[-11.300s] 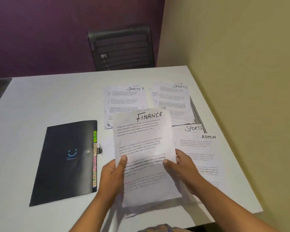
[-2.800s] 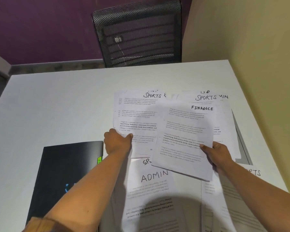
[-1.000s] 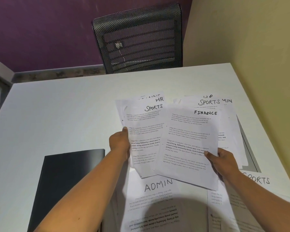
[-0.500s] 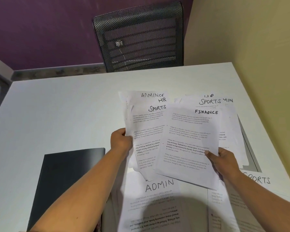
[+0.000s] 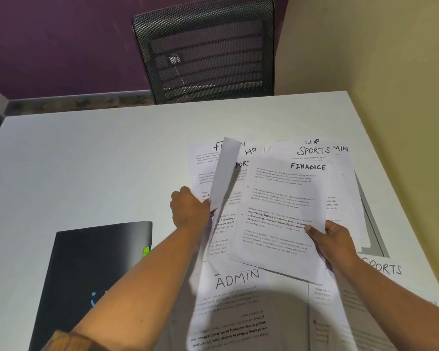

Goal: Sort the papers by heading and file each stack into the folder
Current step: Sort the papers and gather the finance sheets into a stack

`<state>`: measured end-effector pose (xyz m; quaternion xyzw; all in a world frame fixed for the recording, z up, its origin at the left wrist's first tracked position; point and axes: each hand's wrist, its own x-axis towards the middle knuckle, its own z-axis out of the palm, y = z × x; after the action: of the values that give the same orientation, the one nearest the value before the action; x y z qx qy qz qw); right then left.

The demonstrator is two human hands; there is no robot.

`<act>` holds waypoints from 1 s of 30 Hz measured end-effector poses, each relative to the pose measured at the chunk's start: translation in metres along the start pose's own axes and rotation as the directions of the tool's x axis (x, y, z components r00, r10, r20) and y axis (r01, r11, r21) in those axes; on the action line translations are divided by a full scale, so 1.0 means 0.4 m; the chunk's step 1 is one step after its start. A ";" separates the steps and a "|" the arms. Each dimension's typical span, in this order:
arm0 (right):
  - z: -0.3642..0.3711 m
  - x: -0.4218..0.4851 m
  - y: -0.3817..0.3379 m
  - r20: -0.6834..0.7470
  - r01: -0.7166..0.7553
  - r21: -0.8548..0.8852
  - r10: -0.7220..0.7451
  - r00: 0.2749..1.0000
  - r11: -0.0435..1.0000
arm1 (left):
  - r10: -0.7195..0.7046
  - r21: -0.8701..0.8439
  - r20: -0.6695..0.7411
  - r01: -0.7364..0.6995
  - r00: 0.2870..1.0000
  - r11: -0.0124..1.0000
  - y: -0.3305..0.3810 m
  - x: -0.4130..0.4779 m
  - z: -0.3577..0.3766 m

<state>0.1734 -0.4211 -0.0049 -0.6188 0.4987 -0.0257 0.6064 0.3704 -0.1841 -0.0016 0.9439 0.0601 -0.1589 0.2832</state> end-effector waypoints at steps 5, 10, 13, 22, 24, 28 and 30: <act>-0.004 0.016 0.019 -0.020 0.008 0.022 -0.008 1.000 1.000 | -0.159 -0.124 0.074 0.168 0.984 0.978 0.034 0.003 0.013; -0.007 0.027 0.032 -0.009 0.051 -0.020 -0.051 0.999 0.999 | -0.164 -0.350 0.194 0.225 0.967 0.910 0.011 0.036 0.017; -0.009 0.029 0.036 -0.008 0.061 -0.039 -0.062 0.998 0.997 | -0.107 -0.283 0.081 0.125 0.991 0.951 -0.010 0.049 -0.021; -0.001 0.000 0.005 -0.027 0.000 -0.039 -0.001 1.000 0.999 | 0.049 -0.451 -0.331 -0.204 0.942 0.869 -0.031 0.047 -0.329; 0.004 -0.013 -0.011 -0.057 -0.007 -0.027 0.005 0.998 1.000 | 0.043 -0.507 -0.393 -0.255 0.919 0.823 -0.021 0.000 -0.395; -0.005 -0.056 -0.052 -0.010 0.001 -0.007 -0.002 1.000 1.000 | 0.042 -0.591 -0.423 -0.311 0.905 0.745 -0.002 -0.163 -0.482; -0.015 -0.085 -0.076 0.015 0.066 -0.029 -0.066 0.998 0.997 | 0.076 -0.667 -0.305 -0.270 0.949 0.695 0.000 -0.260 -0.490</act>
<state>0.1704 -0.4103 0.0395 -0.6441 0.4740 -0.0339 0.5994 0.3244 -0.0782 0.1878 0.7791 0.0619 0.0254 0.6233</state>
